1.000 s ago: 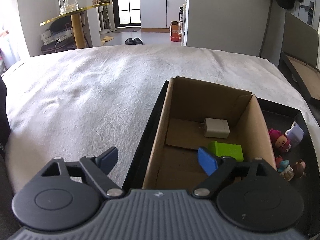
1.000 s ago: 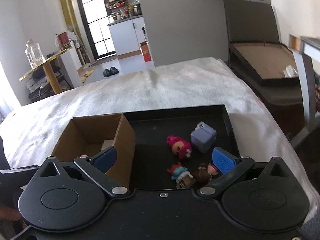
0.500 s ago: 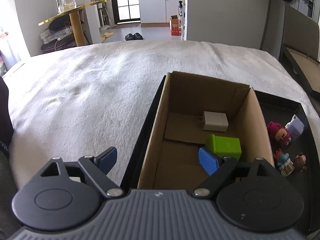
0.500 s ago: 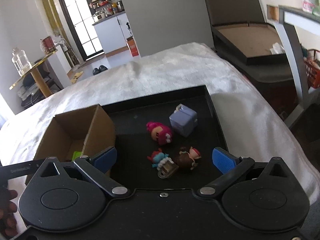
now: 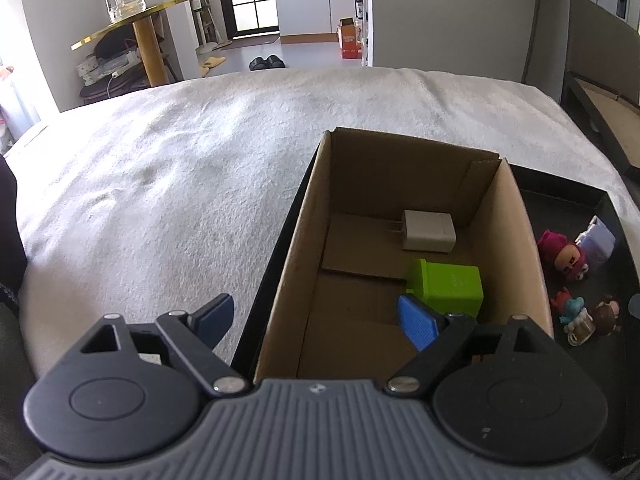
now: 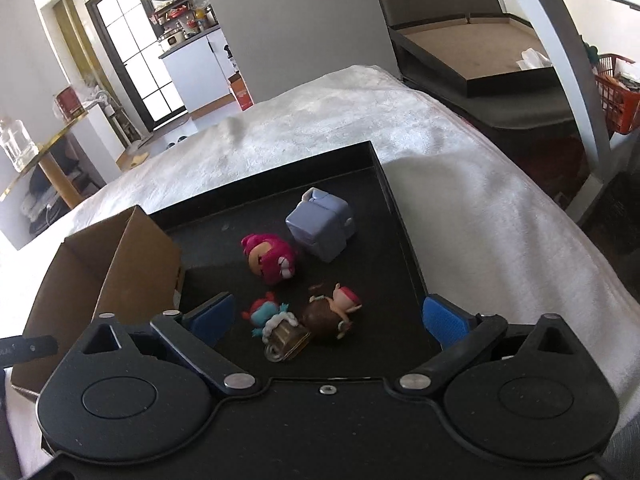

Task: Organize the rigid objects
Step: 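Move the right gripper to the brown figurine and grasp it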

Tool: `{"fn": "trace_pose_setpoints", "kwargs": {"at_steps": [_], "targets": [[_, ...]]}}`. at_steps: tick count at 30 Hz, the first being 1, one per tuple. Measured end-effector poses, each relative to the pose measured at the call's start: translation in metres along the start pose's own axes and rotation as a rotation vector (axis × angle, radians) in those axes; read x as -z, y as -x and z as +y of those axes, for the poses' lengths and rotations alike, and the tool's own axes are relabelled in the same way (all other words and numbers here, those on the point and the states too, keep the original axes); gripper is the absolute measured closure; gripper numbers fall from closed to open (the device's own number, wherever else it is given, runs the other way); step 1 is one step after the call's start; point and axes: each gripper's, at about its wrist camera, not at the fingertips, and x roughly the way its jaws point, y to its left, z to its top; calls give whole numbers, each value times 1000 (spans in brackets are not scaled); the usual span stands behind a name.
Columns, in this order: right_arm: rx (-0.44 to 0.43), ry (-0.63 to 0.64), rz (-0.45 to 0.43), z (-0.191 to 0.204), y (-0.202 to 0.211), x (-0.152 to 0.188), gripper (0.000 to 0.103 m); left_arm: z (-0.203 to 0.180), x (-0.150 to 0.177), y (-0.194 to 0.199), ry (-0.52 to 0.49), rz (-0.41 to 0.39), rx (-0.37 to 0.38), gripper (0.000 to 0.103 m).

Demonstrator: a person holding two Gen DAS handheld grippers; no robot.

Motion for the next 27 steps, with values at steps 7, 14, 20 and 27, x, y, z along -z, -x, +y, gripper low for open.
{"fn": "trace_pose_setpoints", "kwargs": {"at_steps": [7,14,20,27], "targets": [[3,-40,27,-8,-22,-1,19,-5,1,-8,-17,25,-21,15],[-3,-48,55,-7,-40,1,25,-9,-1,-14,-2,26,-40,15],[27,-31,73,-4,-54,5,34,-11,1,-16,-9,36,-49,15],[49,-52,64,-10,-48,7,61,-9,0,-15,-9,32,-52,15]]}}
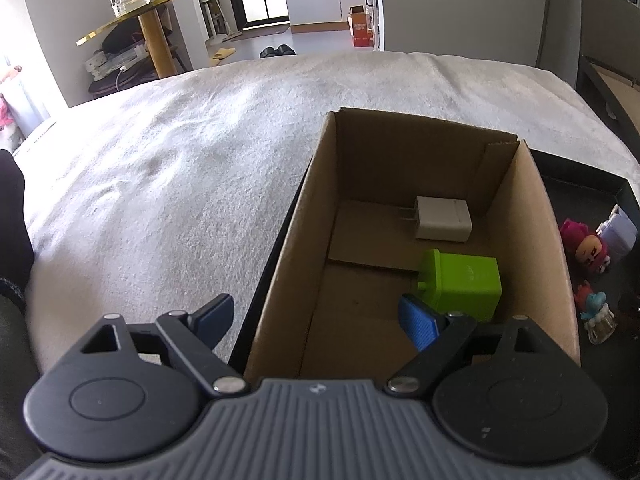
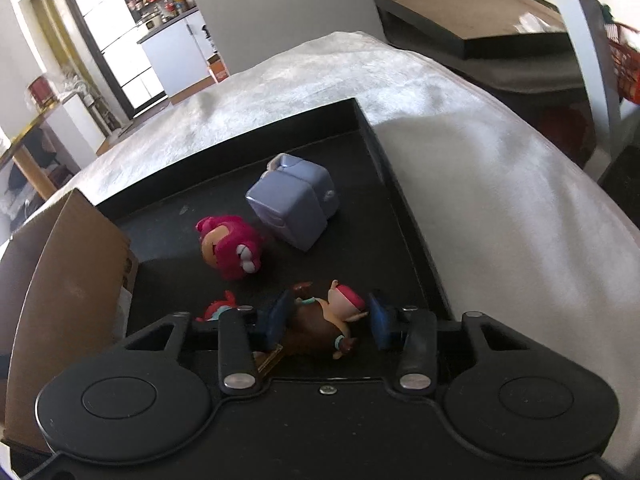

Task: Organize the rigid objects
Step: 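Move the right gripper to the brown figurine and grasp it, then lift the brown figurine with the right gripper toward the cardboard box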

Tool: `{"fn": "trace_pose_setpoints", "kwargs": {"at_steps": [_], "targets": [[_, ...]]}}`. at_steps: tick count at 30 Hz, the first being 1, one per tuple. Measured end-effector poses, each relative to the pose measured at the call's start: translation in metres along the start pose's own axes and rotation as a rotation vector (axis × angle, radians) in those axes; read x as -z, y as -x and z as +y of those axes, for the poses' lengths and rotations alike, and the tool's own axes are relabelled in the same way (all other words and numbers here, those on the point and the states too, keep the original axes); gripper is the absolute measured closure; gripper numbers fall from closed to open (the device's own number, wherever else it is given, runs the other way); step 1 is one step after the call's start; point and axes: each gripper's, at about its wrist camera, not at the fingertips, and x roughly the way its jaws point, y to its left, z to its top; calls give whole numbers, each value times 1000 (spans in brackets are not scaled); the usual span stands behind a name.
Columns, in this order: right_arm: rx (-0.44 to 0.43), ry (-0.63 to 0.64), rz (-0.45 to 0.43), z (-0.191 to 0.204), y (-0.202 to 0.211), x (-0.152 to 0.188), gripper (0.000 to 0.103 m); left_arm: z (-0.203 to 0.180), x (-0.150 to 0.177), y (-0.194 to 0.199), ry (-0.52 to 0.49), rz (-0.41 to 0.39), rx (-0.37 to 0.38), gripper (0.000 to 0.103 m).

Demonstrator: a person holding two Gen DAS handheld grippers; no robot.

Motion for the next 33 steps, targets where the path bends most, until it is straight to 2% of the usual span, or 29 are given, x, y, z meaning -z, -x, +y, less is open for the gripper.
{"fn": "trace_pose_setpoints", "kwargs": {"at_steps": [6,15,16,19,26,33], "targets": [[18,-21,14,-3,4,1,60,2,-1,1,1,3,2,15],[35,54,15,10,0,2,50,1,-2,-1,2,-7,1,15],[34,60,15,10,-1,3,51,1,-1,0,-1,-13,1,15],[36,64,20,11,0,2,62,1,-1,-4,1,-3,4,15],[14,33,29,9,8,-1,62,0,0,0,8,-18,14,15],[46,42,8,12,22,-6,62,1,2,1,14,-25,3,15]]}}
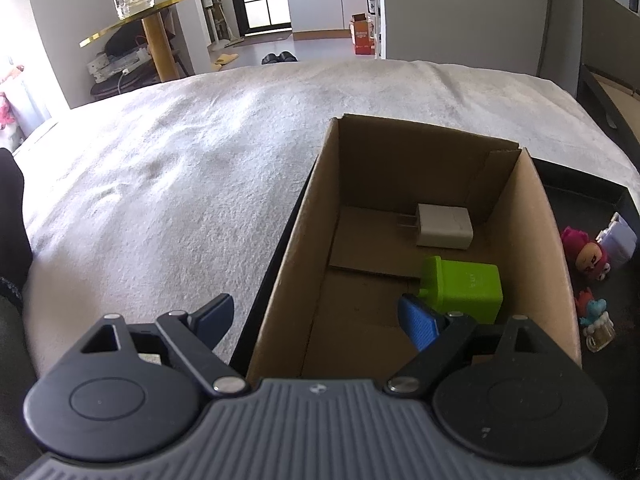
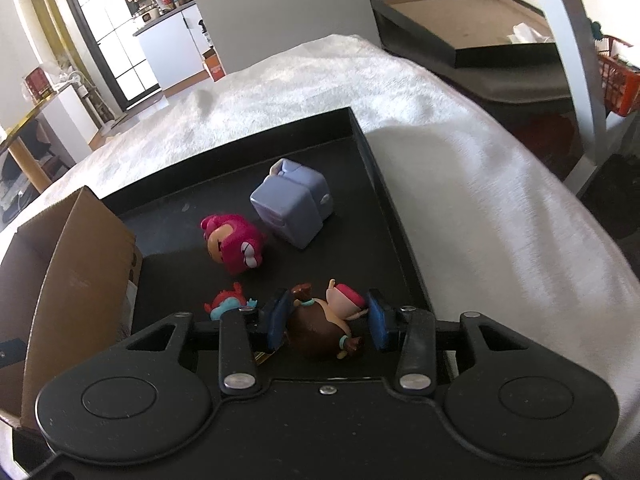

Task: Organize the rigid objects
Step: 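Lift the brown figurine with the right gripper toward the cardboard box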

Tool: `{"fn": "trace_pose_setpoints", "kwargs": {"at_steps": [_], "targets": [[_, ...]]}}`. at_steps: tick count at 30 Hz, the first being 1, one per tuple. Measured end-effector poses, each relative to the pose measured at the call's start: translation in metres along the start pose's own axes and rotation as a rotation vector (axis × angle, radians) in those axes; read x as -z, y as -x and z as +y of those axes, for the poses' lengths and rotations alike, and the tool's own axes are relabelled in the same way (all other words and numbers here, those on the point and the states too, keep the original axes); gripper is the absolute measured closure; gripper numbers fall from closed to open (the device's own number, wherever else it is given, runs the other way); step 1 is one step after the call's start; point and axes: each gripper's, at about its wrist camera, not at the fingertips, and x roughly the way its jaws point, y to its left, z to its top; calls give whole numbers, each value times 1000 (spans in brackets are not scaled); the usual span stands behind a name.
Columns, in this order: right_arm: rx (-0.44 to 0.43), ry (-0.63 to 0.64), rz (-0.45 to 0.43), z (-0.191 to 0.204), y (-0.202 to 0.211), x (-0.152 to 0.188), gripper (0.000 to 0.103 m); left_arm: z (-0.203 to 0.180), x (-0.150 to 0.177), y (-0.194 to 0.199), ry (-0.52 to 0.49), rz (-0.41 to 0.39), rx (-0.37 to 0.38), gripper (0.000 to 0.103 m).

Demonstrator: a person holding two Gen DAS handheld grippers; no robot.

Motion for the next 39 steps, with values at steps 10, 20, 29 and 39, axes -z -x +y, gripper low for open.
{"fn": "trace_pose_setpoints", "kwargs": {"at_steps": [10,20,29,39], "targets": [[23,44,-42,19,22,-7,62,8,1,1,23,-9,25,15],[7,108,-96,47,42,-16,62,15,1,-1,46,-16,48,15],[-24,163,-134,77,51,-21,62,24,2,-1,63,-27,56,19],[-66,212,-156,110,59,-21,62,30,7,-4,86,-26,64,49]]}}
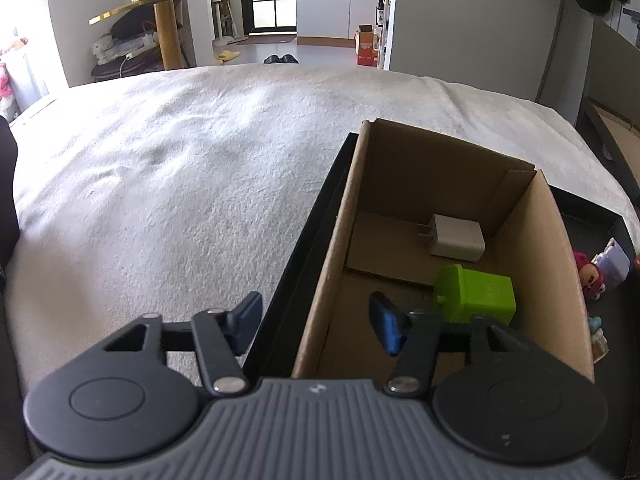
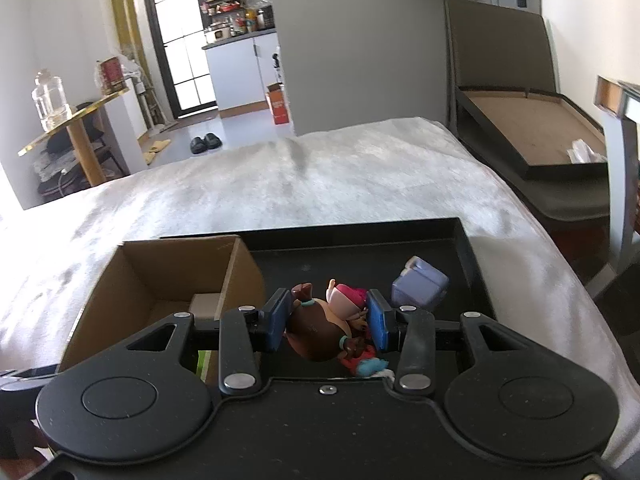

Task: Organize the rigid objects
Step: 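Lift the brown figurine with the right gripper toward the cardboard box, then lower the brown figurine into the cardboard box and open the right gripper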

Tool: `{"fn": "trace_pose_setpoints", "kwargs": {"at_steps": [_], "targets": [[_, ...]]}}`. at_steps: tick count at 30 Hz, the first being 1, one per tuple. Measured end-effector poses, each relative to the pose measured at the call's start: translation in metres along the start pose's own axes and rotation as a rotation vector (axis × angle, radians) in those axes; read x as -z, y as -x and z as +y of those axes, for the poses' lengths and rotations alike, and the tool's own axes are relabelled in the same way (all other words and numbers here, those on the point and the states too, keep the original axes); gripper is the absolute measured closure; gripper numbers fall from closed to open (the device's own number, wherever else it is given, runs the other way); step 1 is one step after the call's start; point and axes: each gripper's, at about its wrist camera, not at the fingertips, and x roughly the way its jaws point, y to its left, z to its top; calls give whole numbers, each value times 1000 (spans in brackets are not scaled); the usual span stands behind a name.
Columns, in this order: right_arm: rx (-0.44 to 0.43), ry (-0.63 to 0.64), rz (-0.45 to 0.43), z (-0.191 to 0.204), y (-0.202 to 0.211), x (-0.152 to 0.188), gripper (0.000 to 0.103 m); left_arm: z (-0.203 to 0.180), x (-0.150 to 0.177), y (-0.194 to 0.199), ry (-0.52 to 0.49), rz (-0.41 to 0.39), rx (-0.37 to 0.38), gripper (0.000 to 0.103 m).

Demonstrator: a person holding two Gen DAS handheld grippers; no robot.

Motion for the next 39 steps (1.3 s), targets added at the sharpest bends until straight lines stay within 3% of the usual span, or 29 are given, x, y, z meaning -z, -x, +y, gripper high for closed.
{"fn": "trace_pose_setpoints", "kwargs": {"at_steps": [2,7,12,29,39], "targets": [[-12,9,-4,7,1,-2,62,0,1,0,5,-6,3,50],[-57,42,-8,27,3,-5,62,3,3,1,15,-2,26,76],[-99,68,-7,44,2,-5,62,6,4,1,20,-7,38,88],[-141,213,56,96,-18,-2,62,26,-2,0,86,9,137,89],[-165,276,41,122,-20,-8,61,26,-3,-1,103,14,137,89]]}}
